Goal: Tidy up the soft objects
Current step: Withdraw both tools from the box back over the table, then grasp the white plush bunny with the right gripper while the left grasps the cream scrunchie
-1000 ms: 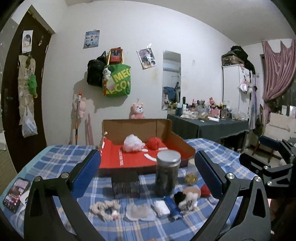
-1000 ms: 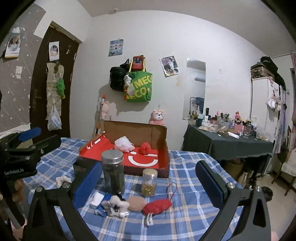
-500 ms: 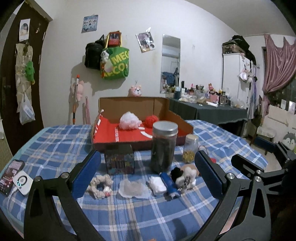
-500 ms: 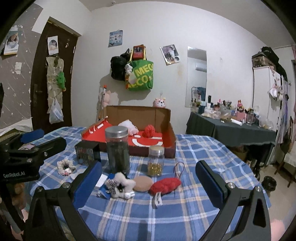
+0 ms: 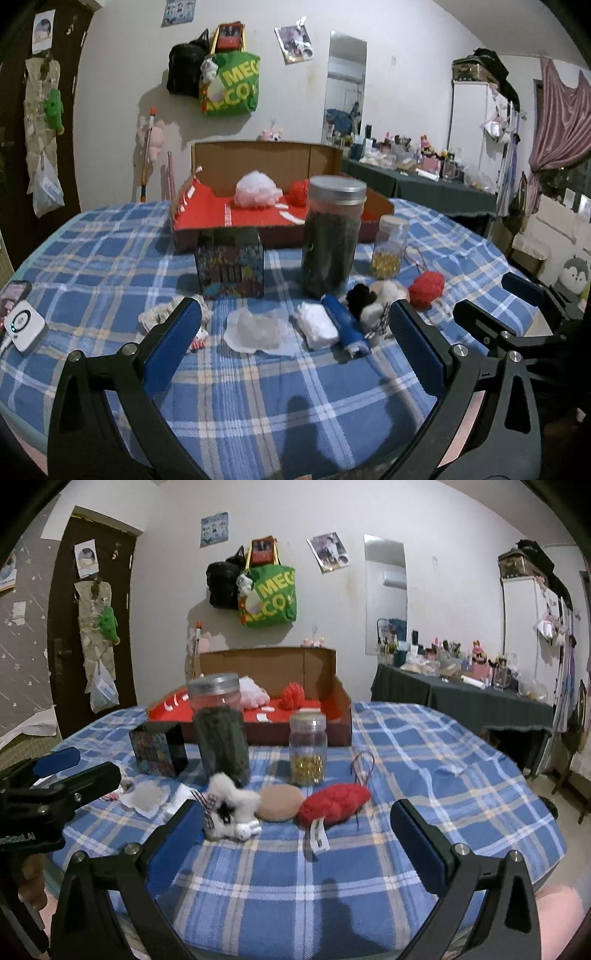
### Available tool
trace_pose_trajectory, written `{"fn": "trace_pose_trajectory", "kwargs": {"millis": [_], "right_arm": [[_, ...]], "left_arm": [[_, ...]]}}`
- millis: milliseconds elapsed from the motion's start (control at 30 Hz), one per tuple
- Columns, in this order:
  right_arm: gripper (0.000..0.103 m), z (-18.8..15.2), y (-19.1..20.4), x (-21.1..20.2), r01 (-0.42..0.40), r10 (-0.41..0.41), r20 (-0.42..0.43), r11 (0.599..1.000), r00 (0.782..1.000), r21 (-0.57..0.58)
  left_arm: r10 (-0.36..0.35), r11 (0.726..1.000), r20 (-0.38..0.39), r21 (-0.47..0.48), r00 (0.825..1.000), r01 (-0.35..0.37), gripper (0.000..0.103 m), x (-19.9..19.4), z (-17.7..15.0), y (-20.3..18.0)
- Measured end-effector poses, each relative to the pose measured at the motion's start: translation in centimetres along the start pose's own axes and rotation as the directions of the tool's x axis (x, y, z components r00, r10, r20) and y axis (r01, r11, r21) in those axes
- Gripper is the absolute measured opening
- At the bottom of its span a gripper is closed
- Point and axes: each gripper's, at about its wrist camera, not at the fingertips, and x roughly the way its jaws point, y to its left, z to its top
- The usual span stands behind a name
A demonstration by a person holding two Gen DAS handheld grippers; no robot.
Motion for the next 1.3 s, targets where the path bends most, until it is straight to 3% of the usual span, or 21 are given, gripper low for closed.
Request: {"fn": "trace_pose_trajectory", "kwargs": {"millis": [500,1300], "right_arm": [[0.103,-2.2,-1.0,3.4,-0.002,0.007,-0.103,0.999,0.995,0.052],[0.103,-1.9,-1.0,6.1,-0.001,0.01,-0.148,0.998,0.989,0.062]], "left_arm": [[0.014,0.999,-0.126,-0.027,0.992,-0.018,0.103,3.4,-2.2,1.3],[0.037,0.998,-0.192,-0.038,0.981,-0.045,0.103,5.7,-2.6,3.5]]}}
